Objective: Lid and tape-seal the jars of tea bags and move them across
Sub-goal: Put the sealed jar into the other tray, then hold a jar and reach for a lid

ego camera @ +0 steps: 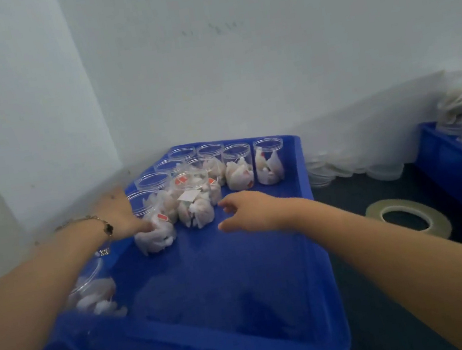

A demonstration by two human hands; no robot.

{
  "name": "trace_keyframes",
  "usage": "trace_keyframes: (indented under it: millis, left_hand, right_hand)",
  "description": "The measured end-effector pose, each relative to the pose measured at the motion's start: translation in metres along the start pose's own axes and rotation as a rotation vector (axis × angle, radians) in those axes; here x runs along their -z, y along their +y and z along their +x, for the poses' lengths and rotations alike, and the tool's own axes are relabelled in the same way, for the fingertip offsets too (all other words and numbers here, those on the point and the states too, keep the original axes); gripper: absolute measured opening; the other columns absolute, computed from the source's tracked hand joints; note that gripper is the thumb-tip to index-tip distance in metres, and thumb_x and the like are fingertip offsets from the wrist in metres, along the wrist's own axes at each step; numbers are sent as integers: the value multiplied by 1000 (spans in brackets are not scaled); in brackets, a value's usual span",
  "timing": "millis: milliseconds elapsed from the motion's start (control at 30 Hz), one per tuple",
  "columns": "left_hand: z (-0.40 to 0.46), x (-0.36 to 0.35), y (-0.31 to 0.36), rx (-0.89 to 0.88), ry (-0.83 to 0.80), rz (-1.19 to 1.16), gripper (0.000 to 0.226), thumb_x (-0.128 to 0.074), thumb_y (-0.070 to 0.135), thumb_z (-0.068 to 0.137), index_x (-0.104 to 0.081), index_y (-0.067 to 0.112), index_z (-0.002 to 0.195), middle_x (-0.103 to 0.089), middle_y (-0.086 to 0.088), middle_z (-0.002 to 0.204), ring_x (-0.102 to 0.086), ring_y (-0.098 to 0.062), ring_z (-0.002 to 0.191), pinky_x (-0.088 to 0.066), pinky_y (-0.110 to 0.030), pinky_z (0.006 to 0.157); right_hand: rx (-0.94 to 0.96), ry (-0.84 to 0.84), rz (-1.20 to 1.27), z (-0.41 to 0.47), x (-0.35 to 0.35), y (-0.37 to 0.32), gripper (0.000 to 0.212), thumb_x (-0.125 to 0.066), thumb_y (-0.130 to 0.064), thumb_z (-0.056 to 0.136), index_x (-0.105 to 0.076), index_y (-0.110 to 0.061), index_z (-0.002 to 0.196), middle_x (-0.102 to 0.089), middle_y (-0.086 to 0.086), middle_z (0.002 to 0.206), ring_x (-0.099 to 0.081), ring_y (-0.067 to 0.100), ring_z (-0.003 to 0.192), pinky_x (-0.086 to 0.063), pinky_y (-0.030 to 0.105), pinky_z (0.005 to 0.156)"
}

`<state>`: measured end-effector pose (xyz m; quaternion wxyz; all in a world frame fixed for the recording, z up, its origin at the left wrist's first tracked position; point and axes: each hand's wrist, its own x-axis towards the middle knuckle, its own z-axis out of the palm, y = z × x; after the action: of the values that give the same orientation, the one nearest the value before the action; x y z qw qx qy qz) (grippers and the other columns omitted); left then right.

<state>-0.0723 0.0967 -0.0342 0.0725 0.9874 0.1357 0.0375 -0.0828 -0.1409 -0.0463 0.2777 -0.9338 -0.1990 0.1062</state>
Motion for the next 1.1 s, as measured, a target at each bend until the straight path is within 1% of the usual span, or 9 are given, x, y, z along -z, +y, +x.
trace_keyframes:
  millis: [100,167,233,367,467,667,800,967,1100]
  left_hand:
    - [10,-11,-9,88,45,-223,44,-82,32,71,-56,-2,81,-55,-16,76,-46,-23,63,-31,-29,52]
    - [15,-19,-10,146,20,-310,43,-84,28,68,-49,3,68,-44,-10,63,-37,-17,54,-26,-29,46]
    - [22,-25,-10,162,-54,-291,44,-83,30,69,-52,1,80,-47,-11,73,-41,-18,60,-30,-29,48]
    - [38,-30,-8,167,-95,-289,49,-81,31,71,-56,-2,97,-54,-16,88,-58,-27,82,-47,-40,68]
    - [45,-32,-3,169,-31,-293,40,-81,25,68,-48,3,65,-41,-8,62,-41,-19,53,-33,-31,46]
    - [40,-22,4,176,127,-347,45,-83,23,66,-44,4,53,-42,-7,52,-39,-18,48,-27,-28,42]
    - [24,11,25,82,200,-339,50,-84,37,64,-48,3,54,-44,-9,55,-42,-20,50,-26,-30,43]
    - [-16,41,87,-17,292,-722,46,-86,37,59,-49,9,61,-46,-4,61,-42,-17,56,-42,-28,56]
    - [-52,52,158,-158,286,-954,57,-86,50,52,-61,12,86,-60,-1,84,-56,-15,74,-46,-29,67]
  right_hand:
    - [-24,0,110,30,-13,-15,40,-60,-24,90,-52,-4,123,-54,9,121,-54,24,105,-46,34,85]
    - [-49,-20,169,52,-25,-25,19,-61,-21,89,-53,-7,100,-52,7,100,-48,20,87,-40,27,67]
    - [-59,-55,206,73,-37,-35,18,-62,-19,89,-53,-8,100,-50,5,93,-47,19,83,-40,26,65]
    - [-82,-47,304,109,-61,-53,42,-65,-16,85,-49,-7,123,-55,15,121,-53,28,107,-48,41,91]
    - [-82,-10,357,125,-71,-66,41,-66,-12,82,-54,-1,119,-58,17,117,-54,27,97,-45,31,66]
    - [-58,48,409,114,-62,-70,31,-64,-3,80,-58,2,110,-55,12,90,-51,21,72,-38,24,52]
    - [-34,187,411,86,-29,-67,22,-68,-7,77,-57,-5,96,-52,5,74,-48,15,60,-38,21,47]
    - [-7,442,462,31,25,-51,12,-66,-7,76,-54,-9,80,-50,1,67,-47,14,59,-35,23,49]
    - [1,723,439,-22,56,-19,21,-61,-10,75,-44,-15,87,-54,1,79,-57,25,83,-48,31,68]
